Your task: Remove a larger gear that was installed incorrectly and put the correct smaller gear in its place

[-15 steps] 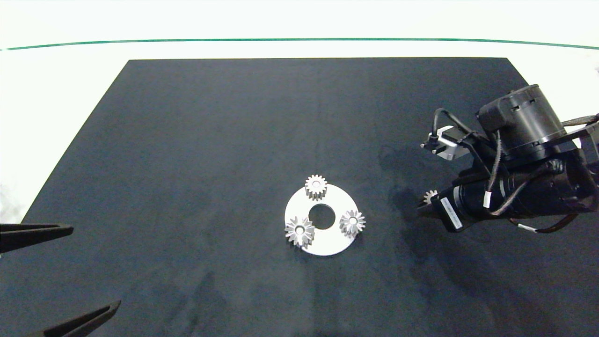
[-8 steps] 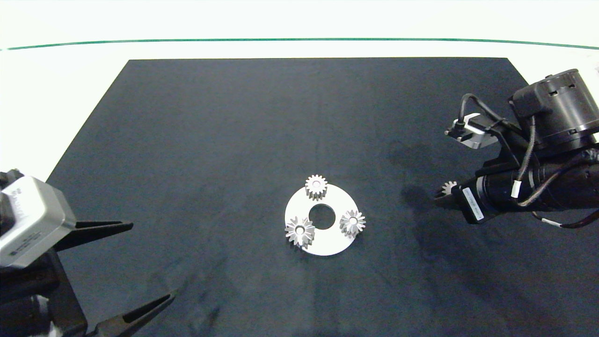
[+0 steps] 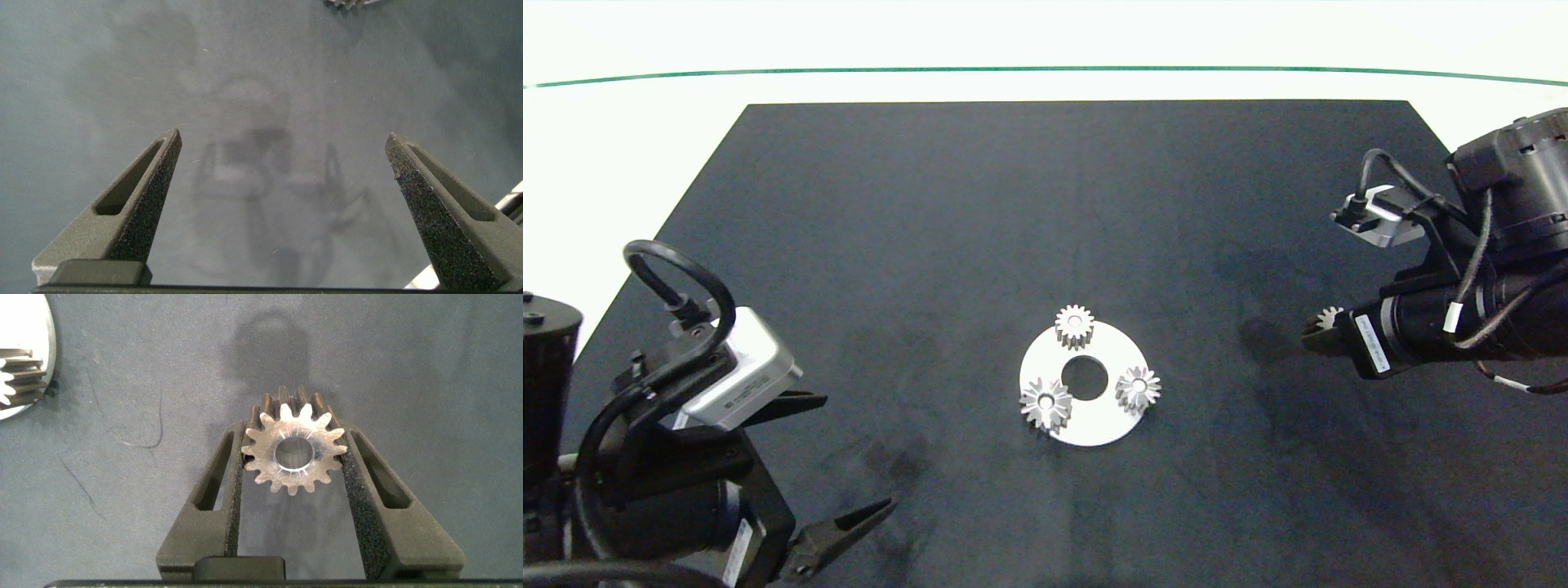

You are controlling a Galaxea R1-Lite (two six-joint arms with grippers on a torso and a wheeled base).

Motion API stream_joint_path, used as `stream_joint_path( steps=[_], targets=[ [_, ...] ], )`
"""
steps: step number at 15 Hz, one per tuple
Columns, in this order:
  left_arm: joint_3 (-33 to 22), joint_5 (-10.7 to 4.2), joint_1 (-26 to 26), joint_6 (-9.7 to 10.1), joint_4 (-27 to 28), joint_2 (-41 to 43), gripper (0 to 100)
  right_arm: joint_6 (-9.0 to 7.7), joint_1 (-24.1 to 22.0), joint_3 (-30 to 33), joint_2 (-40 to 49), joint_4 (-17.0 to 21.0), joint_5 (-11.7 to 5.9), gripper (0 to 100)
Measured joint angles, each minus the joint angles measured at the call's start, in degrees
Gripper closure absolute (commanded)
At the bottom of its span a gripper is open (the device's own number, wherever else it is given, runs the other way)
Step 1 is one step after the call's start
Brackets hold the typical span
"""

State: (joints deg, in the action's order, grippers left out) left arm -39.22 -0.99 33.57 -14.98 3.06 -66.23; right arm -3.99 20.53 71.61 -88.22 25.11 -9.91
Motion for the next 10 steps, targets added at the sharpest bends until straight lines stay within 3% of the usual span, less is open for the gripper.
stream_joint_path(
  steps=[2, 5, 10],
  targets=[
    [-0.57, -0.68, 1.51, 3.19, -1.28, -2.79, 0, 0.11, -0.39, 0.11, 0.00, -0.01, 0.02, 78],
    [-1.16, -1.55, 4.11, 4.27, -6.75, -6.84, 0, 0.68, -1.32, 0.16, 0.22, -0.01, 0.84, 78],
    [-1.22, -8.98, 10.56, 4.02, -15.73, -12.71, 0, 1.51, -3.08, 0.05, 0.46, 0.02, 1.21, 78]
  ],
)
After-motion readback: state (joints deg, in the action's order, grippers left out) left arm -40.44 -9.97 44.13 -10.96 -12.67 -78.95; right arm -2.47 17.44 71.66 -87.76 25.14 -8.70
